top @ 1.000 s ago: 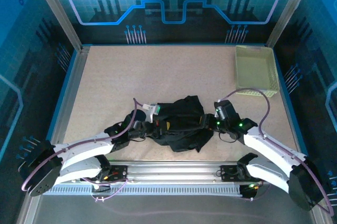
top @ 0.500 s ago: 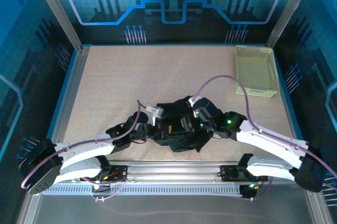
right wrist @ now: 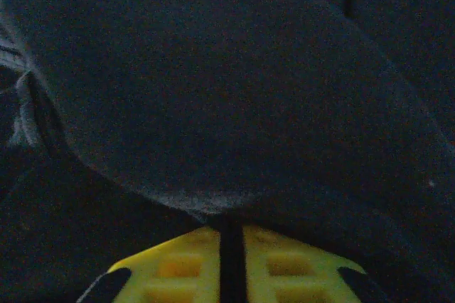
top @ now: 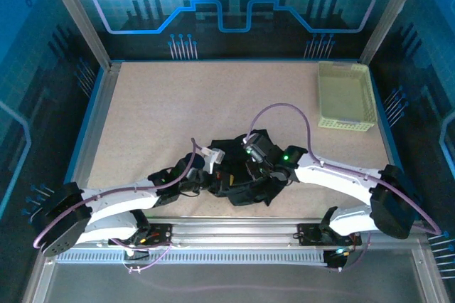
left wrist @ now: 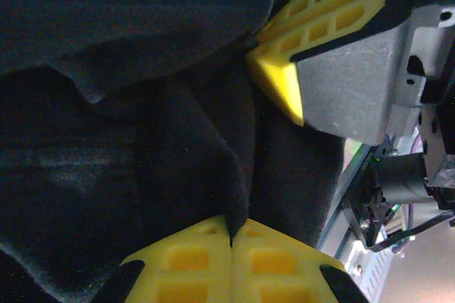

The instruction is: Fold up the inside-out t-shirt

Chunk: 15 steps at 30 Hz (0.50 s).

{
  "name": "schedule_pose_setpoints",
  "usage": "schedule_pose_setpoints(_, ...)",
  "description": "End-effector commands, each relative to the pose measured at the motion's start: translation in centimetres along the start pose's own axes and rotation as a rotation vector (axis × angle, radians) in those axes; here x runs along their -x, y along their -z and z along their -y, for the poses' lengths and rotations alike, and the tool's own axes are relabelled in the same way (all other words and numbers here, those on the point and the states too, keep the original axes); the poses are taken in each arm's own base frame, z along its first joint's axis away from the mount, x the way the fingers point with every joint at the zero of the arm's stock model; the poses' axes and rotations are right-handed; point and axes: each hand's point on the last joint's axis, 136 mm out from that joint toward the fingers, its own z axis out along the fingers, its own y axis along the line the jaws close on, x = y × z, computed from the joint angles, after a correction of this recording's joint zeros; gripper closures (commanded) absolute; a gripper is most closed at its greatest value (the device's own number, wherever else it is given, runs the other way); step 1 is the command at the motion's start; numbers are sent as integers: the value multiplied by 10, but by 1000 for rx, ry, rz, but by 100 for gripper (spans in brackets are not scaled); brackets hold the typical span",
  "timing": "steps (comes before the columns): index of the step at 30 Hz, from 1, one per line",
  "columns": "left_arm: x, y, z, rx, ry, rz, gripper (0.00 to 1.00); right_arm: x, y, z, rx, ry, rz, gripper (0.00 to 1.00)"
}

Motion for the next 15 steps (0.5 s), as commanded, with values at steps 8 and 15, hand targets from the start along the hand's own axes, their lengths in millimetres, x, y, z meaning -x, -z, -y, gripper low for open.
schedule_pose_setpoints(8, -11, 0, -15, 52, -36, -14, 92, 45, 70, 3, 159, -160, 210, 100)
schedule_pose_setpoints(15, -11, 3, -25, 92, -41, 16, 87, 60, 104, 2, 357, -274, 324, 100)
